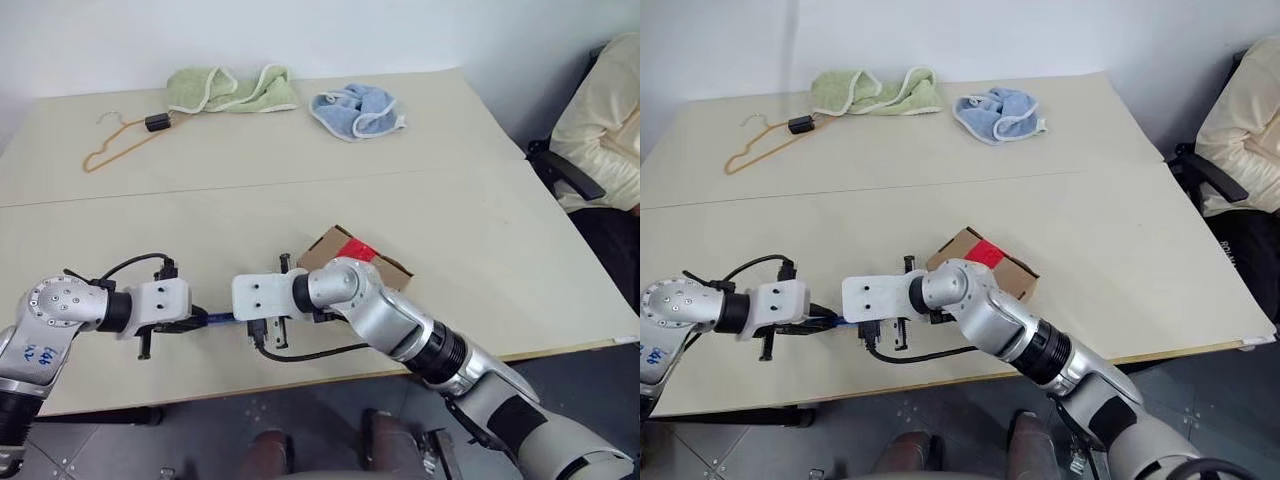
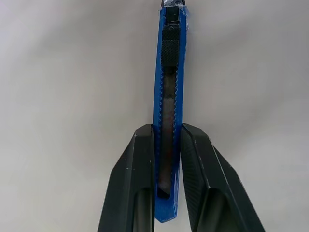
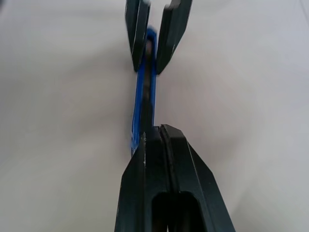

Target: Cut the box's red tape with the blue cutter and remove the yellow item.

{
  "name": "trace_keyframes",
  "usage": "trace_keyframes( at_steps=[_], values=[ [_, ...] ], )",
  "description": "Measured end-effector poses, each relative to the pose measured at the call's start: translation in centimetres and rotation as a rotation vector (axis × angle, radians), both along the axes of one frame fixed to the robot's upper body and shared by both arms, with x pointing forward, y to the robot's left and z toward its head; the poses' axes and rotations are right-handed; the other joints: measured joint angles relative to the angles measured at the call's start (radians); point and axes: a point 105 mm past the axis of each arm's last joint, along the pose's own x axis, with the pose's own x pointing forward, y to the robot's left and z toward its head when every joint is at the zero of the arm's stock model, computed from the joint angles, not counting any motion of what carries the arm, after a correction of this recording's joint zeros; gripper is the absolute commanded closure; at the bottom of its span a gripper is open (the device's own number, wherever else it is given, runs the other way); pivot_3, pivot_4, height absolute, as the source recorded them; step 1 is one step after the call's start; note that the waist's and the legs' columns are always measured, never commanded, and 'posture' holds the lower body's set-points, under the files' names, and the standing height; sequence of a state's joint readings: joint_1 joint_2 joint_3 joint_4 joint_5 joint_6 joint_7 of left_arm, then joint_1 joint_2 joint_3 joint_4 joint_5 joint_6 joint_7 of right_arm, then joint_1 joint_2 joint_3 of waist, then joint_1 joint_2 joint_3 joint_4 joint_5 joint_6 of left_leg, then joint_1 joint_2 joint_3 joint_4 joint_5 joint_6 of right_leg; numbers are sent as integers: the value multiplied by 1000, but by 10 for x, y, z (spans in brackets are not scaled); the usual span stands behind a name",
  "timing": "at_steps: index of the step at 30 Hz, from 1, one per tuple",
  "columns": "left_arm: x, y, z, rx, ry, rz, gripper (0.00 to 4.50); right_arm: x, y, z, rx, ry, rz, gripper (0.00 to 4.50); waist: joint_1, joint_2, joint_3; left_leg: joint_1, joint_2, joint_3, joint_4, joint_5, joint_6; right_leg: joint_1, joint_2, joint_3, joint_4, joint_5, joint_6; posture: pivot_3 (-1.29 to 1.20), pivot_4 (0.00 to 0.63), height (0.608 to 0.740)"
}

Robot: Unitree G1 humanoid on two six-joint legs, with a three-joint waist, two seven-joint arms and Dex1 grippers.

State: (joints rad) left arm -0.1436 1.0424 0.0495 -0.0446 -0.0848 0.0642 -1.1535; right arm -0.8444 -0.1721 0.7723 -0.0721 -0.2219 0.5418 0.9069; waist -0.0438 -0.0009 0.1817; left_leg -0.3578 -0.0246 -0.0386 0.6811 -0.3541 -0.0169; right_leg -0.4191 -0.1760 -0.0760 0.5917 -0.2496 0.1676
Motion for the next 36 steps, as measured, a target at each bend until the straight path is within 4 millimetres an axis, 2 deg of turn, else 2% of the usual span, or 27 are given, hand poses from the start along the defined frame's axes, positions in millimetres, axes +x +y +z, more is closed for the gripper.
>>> trace_keyframes(
  at_steps=[7,17,36],
  values=[
    [-1,2,0,0,-1,13,4087,1,12,-14,-26,-10,34,4474,-4,0,0,0,4,0,0,-1,-2,-1,4,0,0,0,-2,0,150,740],
    [-1,1,0,-1,1,20,4087,-2,20,-21,-34,-15,78,4474,-7,0,0,0,4,0,0,-1,-2,-1,4,0,1,0,-3,0,150,740],
    [2,-1,2,-1,-15,21,4087,8,14,-16,-35,-45,55,4474,-6,1,0,0,5,0,0,-1,-2,-1,4,0,1,0,-3,0,150,740]
  ],
)
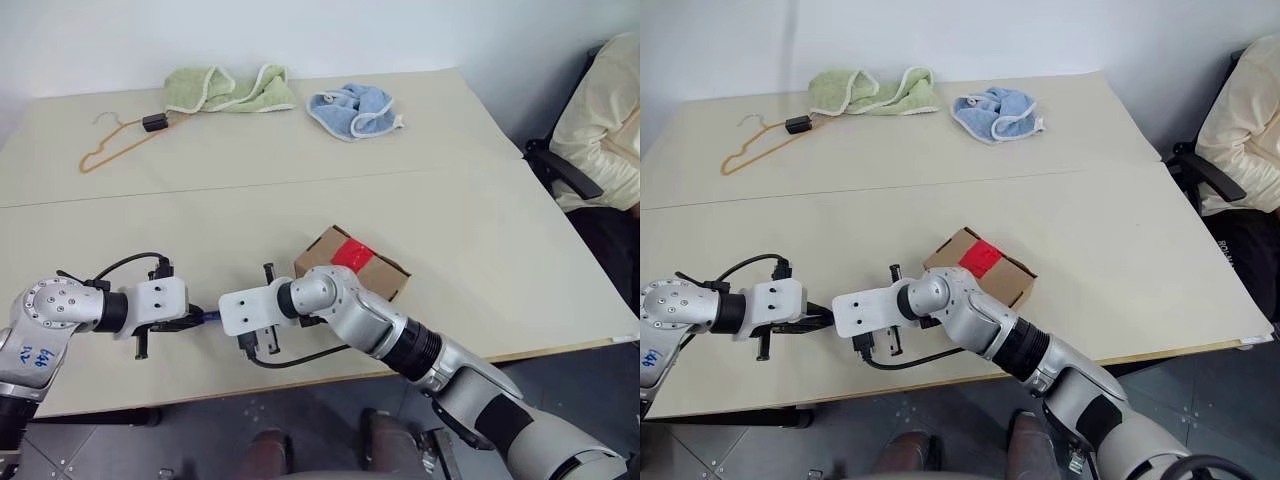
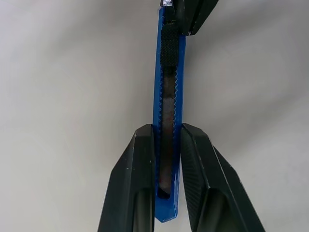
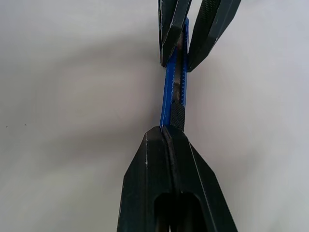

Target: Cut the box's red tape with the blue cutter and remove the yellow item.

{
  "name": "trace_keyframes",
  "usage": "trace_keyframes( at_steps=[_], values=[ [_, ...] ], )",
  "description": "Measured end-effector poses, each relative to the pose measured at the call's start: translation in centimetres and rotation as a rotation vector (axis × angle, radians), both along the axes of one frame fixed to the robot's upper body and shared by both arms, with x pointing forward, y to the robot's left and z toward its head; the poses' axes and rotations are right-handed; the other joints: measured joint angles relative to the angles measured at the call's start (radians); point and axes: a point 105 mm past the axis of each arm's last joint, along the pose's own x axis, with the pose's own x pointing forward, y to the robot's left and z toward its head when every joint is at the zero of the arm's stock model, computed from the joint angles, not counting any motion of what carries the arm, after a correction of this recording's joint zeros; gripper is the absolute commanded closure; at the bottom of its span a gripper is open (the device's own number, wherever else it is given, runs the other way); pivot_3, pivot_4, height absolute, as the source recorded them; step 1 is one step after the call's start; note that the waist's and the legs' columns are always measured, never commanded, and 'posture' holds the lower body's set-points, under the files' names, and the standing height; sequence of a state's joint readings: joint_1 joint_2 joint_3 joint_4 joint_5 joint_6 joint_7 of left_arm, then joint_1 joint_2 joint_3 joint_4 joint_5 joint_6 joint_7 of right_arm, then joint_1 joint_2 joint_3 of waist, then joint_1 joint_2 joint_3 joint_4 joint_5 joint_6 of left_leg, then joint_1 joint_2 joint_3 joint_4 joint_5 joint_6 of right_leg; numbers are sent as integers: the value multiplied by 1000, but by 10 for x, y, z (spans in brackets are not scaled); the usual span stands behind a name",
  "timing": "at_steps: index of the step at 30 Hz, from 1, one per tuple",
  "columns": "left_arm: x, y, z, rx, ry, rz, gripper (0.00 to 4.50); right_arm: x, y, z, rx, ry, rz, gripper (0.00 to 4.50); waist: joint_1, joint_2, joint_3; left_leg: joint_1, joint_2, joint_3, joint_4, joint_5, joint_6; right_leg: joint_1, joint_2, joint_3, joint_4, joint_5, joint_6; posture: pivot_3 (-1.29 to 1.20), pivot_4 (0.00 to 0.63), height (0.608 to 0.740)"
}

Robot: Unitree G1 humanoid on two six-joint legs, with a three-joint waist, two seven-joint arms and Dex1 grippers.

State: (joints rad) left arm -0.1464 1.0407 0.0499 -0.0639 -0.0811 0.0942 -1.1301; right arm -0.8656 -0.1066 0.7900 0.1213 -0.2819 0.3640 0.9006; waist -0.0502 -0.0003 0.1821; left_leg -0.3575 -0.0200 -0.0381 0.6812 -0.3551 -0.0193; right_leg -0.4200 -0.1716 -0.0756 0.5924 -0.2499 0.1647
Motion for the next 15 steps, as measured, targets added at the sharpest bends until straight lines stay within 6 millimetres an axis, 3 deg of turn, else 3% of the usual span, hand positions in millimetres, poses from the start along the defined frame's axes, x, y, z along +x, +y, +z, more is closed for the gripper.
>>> trace_keyframes(
  at_steps=[8,15],
  values=[
    [0,0,0,0,0,0,4087,19,-12,15,25,-42,-73,4474,1,0,0,0,0,0,0,0,0,0,0,0,0,0,0,0,150,740],
    [0,-1,0,2,4,-5,4087,22,-17,11,11,-42,-93,4474,0,0,0,0,0,1,0,0,0,0,0,0,0,0,0,0,150,740]
  ],
)
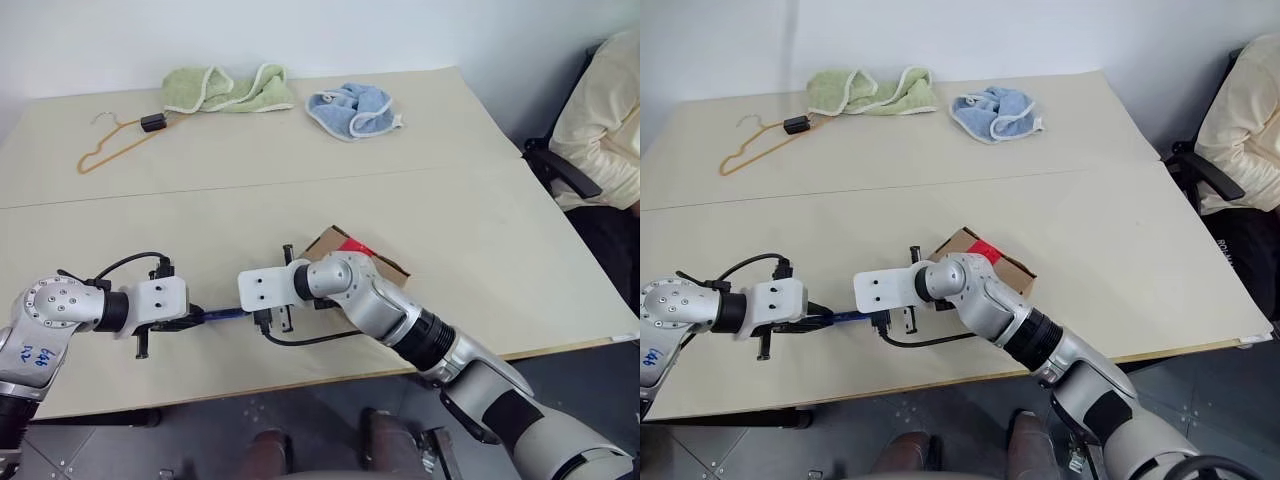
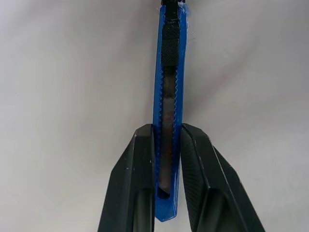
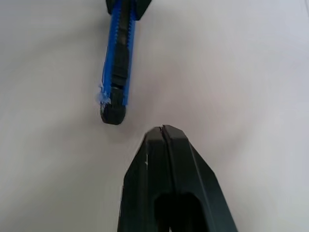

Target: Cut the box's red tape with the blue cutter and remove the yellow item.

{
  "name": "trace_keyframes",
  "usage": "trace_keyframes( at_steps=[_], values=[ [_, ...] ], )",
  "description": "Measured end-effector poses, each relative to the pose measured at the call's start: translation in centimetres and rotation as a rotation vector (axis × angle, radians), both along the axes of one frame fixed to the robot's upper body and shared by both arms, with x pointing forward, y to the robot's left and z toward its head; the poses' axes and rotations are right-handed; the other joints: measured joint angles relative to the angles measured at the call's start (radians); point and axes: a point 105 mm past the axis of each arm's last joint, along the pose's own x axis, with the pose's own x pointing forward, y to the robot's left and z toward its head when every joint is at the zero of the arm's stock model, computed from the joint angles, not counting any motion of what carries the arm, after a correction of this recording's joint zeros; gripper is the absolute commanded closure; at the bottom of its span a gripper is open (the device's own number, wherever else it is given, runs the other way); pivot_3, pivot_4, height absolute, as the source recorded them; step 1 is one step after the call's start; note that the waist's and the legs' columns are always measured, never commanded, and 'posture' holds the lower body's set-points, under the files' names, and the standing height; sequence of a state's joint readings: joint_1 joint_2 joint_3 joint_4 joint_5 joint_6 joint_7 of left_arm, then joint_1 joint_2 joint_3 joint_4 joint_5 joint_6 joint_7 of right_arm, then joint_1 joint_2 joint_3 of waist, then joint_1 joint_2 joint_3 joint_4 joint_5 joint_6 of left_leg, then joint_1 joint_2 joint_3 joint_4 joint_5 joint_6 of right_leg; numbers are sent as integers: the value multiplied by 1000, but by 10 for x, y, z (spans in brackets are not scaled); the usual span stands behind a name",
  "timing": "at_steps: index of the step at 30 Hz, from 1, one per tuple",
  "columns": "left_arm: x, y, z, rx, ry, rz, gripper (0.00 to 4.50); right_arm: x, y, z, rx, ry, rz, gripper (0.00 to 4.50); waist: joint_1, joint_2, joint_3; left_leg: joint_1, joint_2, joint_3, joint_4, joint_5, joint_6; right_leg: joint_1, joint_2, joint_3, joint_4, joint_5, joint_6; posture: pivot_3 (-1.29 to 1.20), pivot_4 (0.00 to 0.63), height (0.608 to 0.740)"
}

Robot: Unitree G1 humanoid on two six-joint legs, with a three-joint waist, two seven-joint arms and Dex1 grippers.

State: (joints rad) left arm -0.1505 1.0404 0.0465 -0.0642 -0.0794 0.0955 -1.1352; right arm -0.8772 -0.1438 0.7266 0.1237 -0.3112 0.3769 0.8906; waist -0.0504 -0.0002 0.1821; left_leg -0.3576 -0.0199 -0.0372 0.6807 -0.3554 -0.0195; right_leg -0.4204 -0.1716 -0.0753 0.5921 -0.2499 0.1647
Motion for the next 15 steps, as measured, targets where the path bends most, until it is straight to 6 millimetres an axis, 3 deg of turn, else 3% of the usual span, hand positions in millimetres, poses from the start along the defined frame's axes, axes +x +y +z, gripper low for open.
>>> trace_keyframes(
  at_steps=[15],
  values=[
    [1,-1,1,5,1,-4,4087,-11,4,-9,5,49,21,4474,0,0,0,0,0,1,0,0,0,0,0,0,0,0,0,0,150,740]
  ],
)
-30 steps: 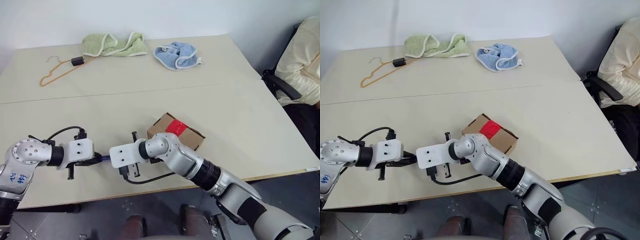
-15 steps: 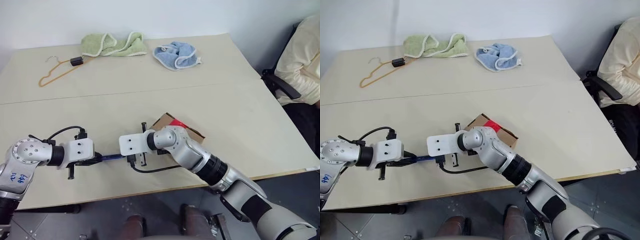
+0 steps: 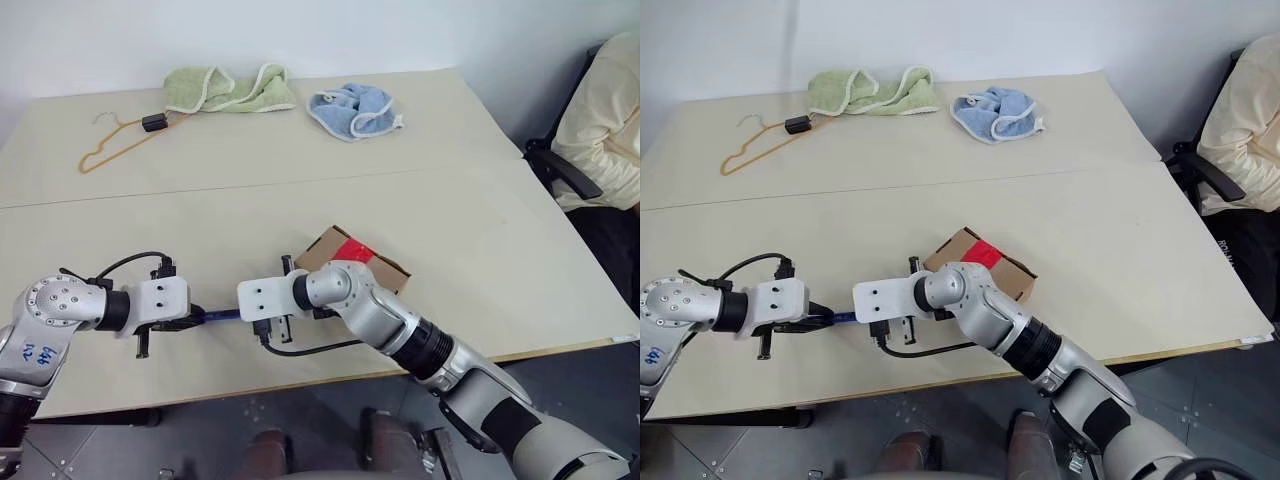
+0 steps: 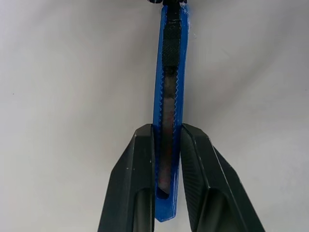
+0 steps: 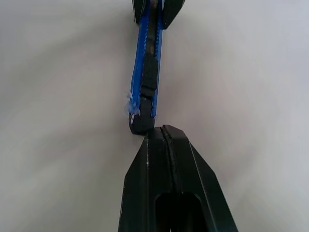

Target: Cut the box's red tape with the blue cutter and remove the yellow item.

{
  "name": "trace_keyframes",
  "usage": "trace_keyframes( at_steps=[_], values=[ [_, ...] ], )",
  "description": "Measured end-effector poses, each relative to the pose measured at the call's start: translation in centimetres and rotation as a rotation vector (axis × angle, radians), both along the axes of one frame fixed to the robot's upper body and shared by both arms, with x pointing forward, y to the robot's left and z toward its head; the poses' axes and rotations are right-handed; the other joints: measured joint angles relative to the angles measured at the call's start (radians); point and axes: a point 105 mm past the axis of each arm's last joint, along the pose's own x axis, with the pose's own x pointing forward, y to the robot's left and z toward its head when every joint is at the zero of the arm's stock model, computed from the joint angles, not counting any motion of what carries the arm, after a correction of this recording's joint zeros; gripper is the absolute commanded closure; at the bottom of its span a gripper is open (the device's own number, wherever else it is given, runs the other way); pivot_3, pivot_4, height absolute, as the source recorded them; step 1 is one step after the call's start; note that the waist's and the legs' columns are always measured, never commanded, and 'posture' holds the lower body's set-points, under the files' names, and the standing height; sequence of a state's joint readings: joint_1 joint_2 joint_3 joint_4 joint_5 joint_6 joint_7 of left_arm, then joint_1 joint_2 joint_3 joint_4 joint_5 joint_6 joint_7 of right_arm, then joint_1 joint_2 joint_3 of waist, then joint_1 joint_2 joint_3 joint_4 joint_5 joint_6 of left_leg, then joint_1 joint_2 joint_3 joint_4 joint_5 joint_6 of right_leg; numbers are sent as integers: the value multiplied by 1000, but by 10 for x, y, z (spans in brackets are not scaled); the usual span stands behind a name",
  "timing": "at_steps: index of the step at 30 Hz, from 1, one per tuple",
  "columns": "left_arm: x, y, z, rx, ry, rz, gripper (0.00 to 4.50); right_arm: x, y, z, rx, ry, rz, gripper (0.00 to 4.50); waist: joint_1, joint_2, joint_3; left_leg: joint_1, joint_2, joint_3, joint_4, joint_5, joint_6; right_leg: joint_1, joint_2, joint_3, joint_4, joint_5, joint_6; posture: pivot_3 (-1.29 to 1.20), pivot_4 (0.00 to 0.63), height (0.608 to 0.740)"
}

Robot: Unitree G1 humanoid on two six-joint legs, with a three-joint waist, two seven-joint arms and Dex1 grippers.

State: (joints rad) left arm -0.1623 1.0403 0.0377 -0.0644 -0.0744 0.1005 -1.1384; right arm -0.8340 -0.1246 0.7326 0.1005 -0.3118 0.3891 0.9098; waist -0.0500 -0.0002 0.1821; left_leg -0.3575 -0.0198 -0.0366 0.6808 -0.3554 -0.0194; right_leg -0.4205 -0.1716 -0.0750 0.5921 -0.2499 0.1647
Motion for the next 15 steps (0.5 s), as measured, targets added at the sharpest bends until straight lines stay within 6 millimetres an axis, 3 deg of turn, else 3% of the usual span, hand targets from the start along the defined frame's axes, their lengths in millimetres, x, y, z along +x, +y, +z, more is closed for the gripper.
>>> trace_keyframes(
  at_steps=[15],
  values=[
    [2,-3,1,-1,2,-7,4087,-7,5,6,19,1,31,4474,9,0,0,0,0,0,0,0,0,0,0,0,0,0,0,0,150,740]
  ],
)
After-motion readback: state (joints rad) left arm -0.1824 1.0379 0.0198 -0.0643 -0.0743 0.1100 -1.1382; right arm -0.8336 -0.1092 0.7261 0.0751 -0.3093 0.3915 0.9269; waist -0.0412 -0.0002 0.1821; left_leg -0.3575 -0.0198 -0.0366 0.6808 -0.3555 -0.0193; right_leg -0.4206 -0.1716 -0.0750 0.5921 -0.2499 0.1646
